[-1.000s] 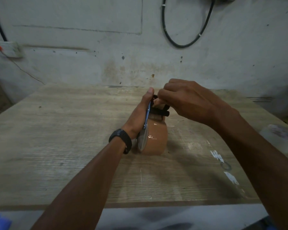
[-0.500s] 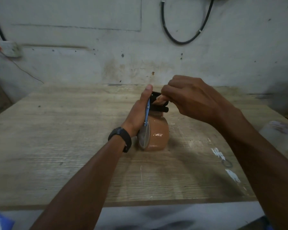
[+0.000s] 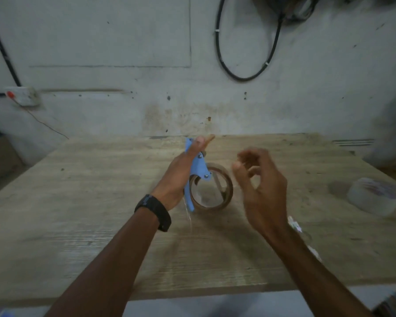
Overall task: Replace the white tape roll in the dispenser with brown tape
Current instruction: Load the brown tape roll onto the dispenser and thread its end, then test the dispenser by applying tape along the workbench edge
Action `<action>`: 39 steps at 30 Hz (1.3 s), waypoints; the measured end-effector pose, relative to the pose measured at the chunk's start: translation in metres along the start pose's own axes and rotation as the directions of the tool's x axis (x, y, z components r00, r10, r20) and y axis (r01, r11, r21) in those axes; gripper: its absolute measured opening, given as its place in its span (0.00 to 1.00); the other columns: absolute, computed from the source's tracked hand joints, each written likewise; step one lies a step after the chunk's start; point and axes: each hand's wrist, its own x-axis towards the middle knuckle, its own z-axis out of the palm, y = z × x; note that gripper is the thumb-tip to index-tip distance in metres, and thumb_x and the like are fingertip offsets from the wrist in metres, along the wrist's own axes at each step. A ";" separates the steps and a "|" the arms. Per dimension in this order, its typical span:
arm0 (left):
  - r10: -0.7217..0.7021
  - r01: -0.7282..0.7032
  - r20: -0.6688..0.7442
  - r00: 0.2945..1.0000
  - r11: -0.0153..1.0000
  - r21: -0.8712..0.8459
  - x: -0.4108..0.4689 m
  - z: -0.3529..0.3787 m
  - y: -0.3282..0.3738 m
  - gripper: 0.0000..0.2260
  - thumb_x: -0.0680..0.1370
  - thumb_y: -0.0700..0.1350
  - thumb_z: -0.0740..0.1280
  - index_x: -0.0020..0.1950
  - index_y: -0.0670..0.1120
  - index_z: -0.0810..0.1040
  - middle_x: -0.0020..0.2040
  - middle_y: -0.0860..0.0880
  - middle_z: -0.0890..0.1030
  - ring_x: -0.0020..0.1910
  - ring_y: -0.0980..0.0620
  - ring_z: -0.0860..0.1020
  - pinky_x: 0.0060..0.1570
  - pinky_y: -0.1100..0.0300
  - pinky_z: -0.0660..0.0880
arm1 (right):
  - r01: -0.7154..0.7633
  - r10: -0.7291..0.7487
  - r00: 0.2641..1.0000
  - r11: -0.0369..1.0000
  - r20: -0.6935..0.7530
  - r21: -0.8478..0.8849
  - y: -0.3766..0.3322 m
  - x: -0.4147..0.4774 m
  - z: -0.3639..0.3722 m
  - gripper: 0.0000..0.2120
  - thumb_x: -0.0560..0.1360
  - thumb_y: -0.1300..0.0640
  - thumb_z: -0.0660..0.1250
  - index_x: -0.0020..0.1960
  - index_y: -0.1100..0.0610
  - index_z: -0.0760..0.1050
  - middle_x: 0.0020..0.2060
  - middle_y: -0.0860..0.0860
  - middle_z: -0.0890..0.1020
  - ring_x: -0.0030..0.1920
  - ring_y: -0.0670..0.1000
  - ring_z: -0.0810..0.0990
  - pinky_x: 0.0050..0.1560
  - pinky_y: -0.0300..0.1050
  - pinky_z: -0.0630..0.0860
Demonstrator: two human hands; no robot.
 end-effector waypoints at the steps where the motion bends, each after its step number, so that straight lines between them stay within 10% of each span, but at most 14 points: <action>1: -0.013 0.013 -0.034 0.999 1.000 -0.019 -0.003 0.001 0.005 0.15 0.71 0.70 0.69 0.50 0.64 0.85 0.47 0.63 0.84 0.52 0.58 0.83 0.61 0.49 0.79 | 0.066 -0.064 0.997 0.996 0.038 -0.058 -0.004 -0.010 0.002 0.05 0.77 0.53 0.65 0.50 0.52 0.77 0.43 0.45 0.80 0.44 0.46 0.78 0.46 0.39 0.74; 5: -0.093 0.076 -0.174 0.980 0.992 -0.102 -0.014 0.007 0.019 0.32 0.68 0.63 0.76 0.65 0.44 0.78 0.52 0.44 0.86 0.48 0.43 0.86 0.52 0.45 0.82 | 0.187 -0.130 0.968 0.945 0.216 -0.269 -0.014 -0.041 0.022 0.14 0.76 0.51 0.67 0.56 0.59 0.78 0.49 0.52 0.82 0.50 0.50 0.77 0.53 0.47 0.76; 11: -0.058 0.034 -0.204 0.977 0.993 -0.116 -0.040 0.024 0.036 0.32 0.68 0.58 0.78 0.65 0.41 0.77 0.58 0.38 0.84 0.51 0.40 0.85 0.44 0.49 0.83 | -0.125 0.164 0.970 0.970 0.181 -0.207 -0.013 -0.046 0.033 0.34 0.71 0.43 0.75 0.71 0.54 0.67 0.65 0.49 0.75 0.64 0.49 0.71 0.60 0.45 0.76; 18: -0.117 0.099 -0.219 0.969 0.991 -0.089 -0.049 0.038 0.049 0.20 0.71 0.52 0.78 0.55 0.39 0.83 0.49 0.43 0.87 0.46 0.44 0.86 0.45 0.44 0.84 | -0.162 0.197 0.972 0.956 0.126 -0.244 -0.008 -0.036 0.030 0.28 0.75 0.41 0.69 0.69 0.54 0.71 0.65 0.50 0.71 0.62 0.47 0.73 0.58 0.44 0.77; 23: -0.104 0.100 -0.245 0.964 0.995 -0.031 -0.044 0.034 0.047 0.14 0.74 0.47 0.76 0.43 0.39 0.77 0.49 0.40 0.87 0.46 0.42 0.87 0.44 0.49 0.84 | -0.529 0.497 0.847 0.821 0.189 0.216 -0.009 -0.030 0.027 0.13 0.72 0.40 0.72 0.52 0.44 0.78 0.45 0.39 0.85 0.44 0.40 0.85 0.38 0.36 0.81; 28: 0.041 0.035 -0.323 0.945 0.974 0.226 -0.030 0.017 0.049 0.17 0.78 0.59 0.67 0.45 0.45 0.82 0.37 0.49 0.87 0.36 0.52 0.85 0.41 0.57 0.80 | -0.713 0.649 0.688 0.525 0.323 0.464 -0.006 -0.022 0.016 0.11 0.69 0.52 0.77 0.48 0.55 0.84 0.39 0.51 0.88 0.38 0.51 0.86 0.34 0.46 0.81; 31: -0.184 0.185 -0.157 0.970 0.983 -0.009 -0.009 -0.001 0.060 0.13 0.79 0.54 0.69 0.48 0.44 0.81 0.39 0.48 0.85 0.36 0.50 0.82 0.38 0.60 0.81 | -0.716 0.628 0.688 0.503 0.364 0.485 -0.013 -0.026 0.008 0.11 0.63 0.52 0.76 0.44 0.56 0.86 0.35 0.52 0.87 0.33 0.50 0.85 0.30 0.42 0.79; 39: -0.423 0.380 0.145 0.895 0.890 0.251 0.018 -0.018 0.076 0.07 0.78 0.38 0.70 0.43 0.39 0.87 0.40 0.45 0.85 0.35 0.53 0.84 0.34 0.63 0.81 | -0.726 0.622 0.683 0.515 0.384 0.456 -0.035 -0.031 -0.003 0.13 0.60 0.50 0.76 0.43 0.52 0.87 0.35 0.54 0.87 0.32 0.51 0.84 0.32 0.44 0.78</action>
